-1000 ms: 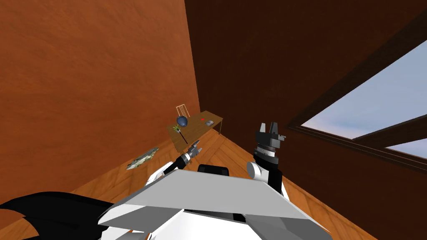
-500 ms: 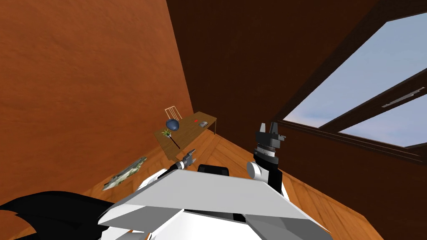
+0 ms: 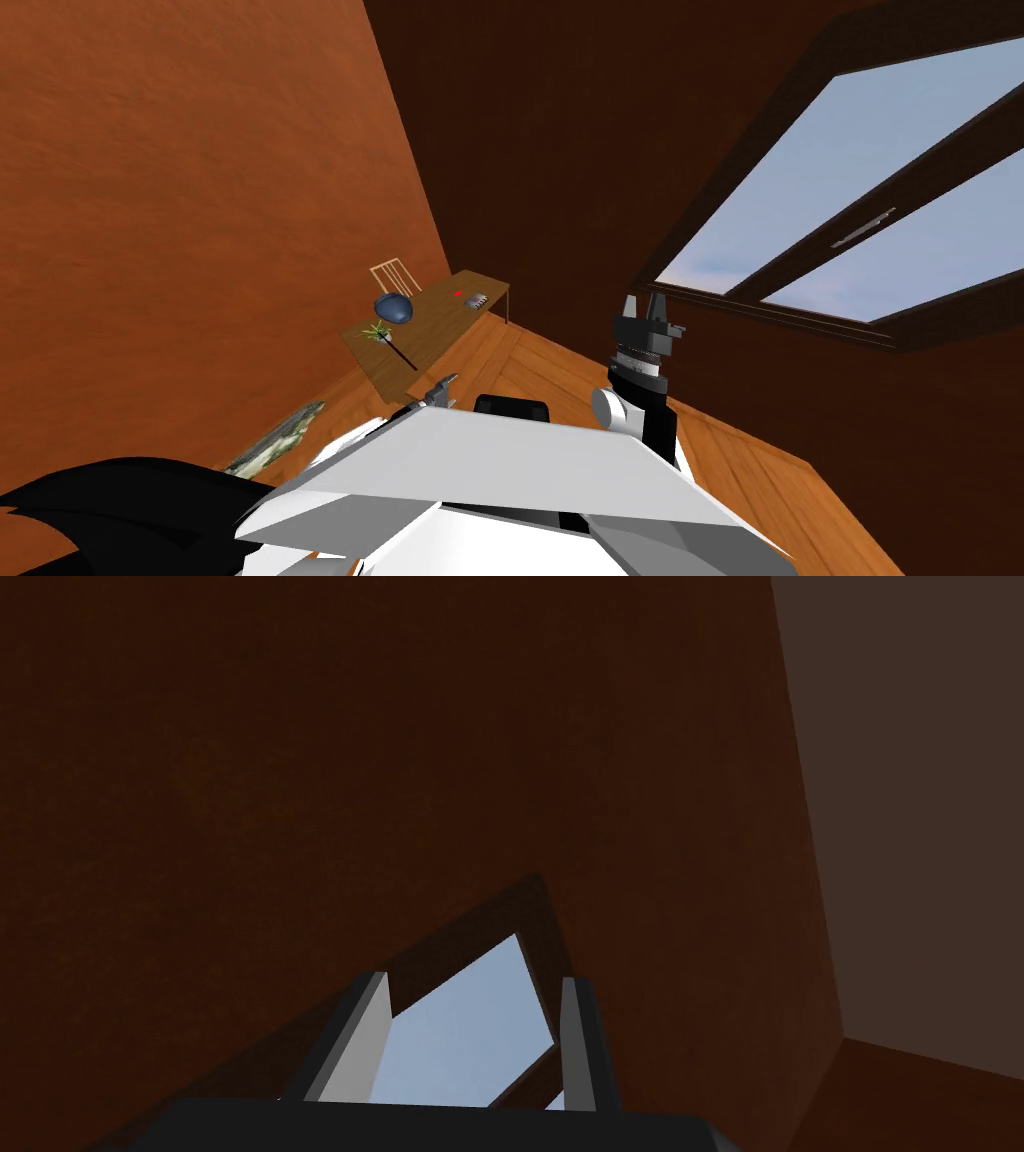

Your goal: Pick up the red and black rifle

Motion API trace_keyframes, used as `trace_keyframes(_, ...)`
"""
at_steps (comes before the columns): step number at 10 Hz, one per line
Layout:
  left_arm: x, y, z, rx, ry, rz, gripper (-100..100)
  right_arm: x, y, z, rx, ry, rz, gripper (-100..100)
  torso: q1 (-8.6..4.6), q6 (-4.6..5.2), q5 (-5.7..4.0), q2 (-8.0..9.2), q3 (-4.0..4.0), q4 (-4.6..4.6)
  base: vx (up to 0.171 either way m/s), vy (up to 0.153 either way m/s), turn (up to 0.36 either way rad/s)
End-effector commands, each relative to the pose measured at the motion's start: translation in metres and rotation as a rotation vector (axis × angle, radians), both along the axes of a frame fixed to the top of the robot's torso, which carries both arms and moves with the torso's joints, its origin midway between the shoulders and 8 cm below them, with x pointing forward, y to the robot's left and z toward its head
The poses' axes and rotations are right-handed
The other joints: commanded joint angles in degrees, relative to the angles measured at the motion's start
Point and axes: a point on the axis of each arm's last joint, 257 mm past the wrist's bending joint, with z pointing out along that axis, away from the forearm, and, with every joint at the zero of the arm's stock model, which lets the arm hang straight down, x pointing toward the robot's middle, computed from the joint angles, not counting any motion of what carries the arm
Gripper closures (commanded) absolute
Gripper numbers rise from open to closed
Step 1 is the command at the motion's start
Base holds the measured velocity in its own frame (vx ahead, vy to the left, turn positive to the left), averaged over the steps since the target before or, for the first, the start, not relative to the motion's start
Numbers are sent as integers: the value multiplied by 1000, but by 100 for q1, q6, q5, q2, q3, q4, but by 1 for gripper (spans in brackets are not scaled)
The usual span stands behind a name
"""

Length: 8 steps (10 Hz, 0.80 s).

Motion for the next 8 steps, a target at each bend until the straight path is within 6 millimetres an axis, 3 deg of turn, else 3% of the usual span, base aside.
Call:
trace_keyframes(1,-28,32,-19,50,92,22,-100,0,0,0,0,0,0,0,0,0,0,0,0,0,64,-2,-229)
trace_keyframes(2,-28,34,-19,53,92,20,-100,0,0,0,0,0,0,0,2,4,1,-5,-3,-1,57,2,-155)
trace_keyframes(3,-54,61,-33,100,165,36,-100,0,0,0,0,0,0,0,2,1,1,-3,-2,-1,70,5,-230)
trace_keyframes(5,-55,62,-34,103,167,37,-100,0,0,0,0,0,0,0,5,1,1,-6,-3,-1,45,7,-70)
trace_keyframes(7,-109,122,-54,206,305,72,-100,0,0,0,0,0,0,0,0,4,1,-1,0,0,76,1,-343)
trace_keyframes(8,-109,123,-53,209,306,71,-100,0,0,0,0,0,0,0,6,7,0,-16,-8,-2,89,36,-111)
